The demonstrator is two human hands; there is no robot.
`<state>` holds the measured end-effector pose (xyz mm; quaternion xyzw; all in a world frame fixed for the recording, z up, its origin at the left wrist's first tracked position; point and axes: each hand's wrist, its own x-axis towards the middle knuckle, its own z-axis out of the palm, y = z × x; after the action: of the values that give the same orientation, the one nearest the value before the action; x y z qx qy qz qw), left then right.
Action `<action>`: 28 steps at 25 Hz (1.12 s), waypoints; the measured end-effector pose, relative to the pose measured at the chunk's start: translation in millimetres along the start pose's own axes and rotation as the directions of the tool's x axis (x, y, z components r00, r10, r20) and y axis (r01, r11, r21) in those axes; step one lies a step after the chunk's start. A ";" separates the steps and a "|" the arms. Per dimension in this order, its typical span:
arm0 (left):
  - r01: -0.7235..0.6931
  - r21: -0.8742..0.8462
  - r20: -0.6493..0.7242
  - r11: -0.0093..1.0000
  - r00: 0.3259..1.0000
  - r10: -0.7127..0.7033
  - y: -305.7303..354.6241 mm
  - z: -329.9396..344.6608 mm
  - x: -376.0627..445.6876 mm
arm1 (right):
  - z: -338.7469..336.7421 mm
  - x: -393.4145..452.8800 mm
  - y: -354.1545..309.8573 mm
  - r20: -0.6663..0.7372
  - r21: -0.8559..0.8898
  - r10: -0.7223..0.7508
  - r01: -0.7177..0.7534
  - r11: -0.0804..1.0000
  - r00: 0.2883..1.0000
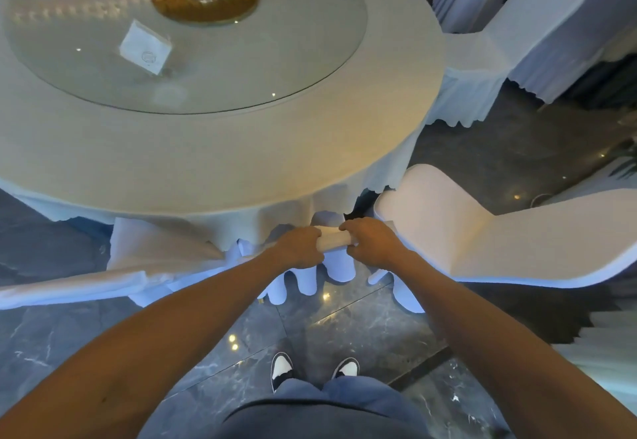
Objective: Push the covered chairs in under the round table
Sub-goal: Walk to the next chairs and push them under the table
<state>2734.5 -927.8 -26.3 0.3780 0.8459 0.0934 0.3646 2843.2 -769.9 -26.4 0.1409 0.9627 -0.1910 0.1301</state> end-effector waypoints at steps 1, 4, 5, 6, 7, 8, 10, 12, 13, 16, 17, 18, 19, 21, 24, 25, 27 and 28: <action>-0.005 0.013 -0.007 1.000 1.000 0.005 11.6 0.3 4.2 | -5.8 -5.4 5.8 0.033 0.049 0.005 -0.007 0.999 0.999; -0.028 0.029 -0.016 0.999 0.999 0.028 53.5 4.1 23.7 | -24.4 -18.2 40.5 0.091 0.149 0.017 -0.030 0.988 0.996; -0.050 0.038 -0.014 0.998 0.999 0.051 68.5 6.4 32.8 | -32.4 -24.8 52.9 0.097 0.170 0.039 -0.056 0.984 0.994; -0.070 0.067 -0.017 0.995 0.997 0.072 84.9 7.9 37.9 | -40.4 -31.9 68.5 0.102 0.157 0.059 -0.074 0.985 0.993; -0.105 0.101 -0.019 0.989 0.994 0.107 105.0 11.4 47.0 | -49.7 -42.2 91.2 0.089 0.112 0.075 -0.085 0.990 0.993; -0.126 0.101 -0.005 0.987 0.992 0.127 114.6 8.9 49.5 | -58.0 -48.2 101.9 0.073 0.055 0.083 -0.087 0.995 0.994; -0.184 0.066 0.019 0.981 0.983 0.183 186.3 26.5 71.3 | -77.6 -81.5 176.9 0.023 -0.028 0.135 -0.134 0.991 0.991; -0.204 0.022 -0.008 0.979 0.979 0.204 224.1 34.0 87.9 | -89.9 -92.6 223.6 0.008 -0.116 0.157 -0.155 0.981 0.988; -0.211 0.031 -0.038 0.977 0.976 0.212 247.5 39.0 97.1 | -99.4 -99.5 244.9 -0.009 -0.142 0.163 -0.163 0.976 0.987; -0.234 0.109 -0.093 0.966 0.965 0.244 336.2 61.5 125.5 | -139.1 -131.2 320.3 -0.095 -0.187 0.205 -0.219 0.958 0.974; -0.263 0.098 -0.102 0.960 0.957 0.273 368.0 68.9 133.2 | -151.1 -145.0 346.0 -0.128 -0.193 0.230 -0.252 0.948 0.965; -0.289 0.107 -0.105 0.951 0.948 0.300 399.6 77.6 139.8 | -161.9 -160.1 371.9 -0.160 -0.193 0.252 -0.281 0.940 0.954; -0.304 0.106 -0.084 0.947 0.946 0.313 425.7 86.4 143.8 | -171.1 -173.5 394.1 -0.188 -0.191 0.279 -0.313 0.930 0.942; -0.330 0.097 -0.025 0.939 0.942 0.334 471.9 106.6 157.2 | -184.9 -198.5 433.7 -0.231 -0.182 0.338 -0.382 0.906 0.912; -0.409 0.033 -0.015 0.912 0.912 0.410 533.1 135.4 174.4 | -189.9 -235.3 486.9 -0.236 -0.178 0.385 -0.429 0.886 0.892; -0.426 0.012 -0.032 0.905 0.904 0.426 549.9 145.9 178.5 | -186.6 -246.7 500.7 -0.223 -0.176 0.389 -0.430 0.886 0.894; -0.414 -0.053 -0.003 0.909 0.910 0.414 571.1 169.5 185.9 | -174.6 -261.9 522.0 -0.184 -0.177 0.395 -0.425 0.888 0.900; -0.397 -0.081 0.026 0.914 0.916 0.400 577.8 183.2 189.7 | -167.5 -266.7 530.5 -0.165 -0.187 0.399 -0.425 0.886 0.902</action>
<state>3105.5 -412.5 -10.6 0.5306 0.7393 0.1891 0.3691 3227.7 -290.5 28.8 0.3386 0.9318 -0.0432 0.1234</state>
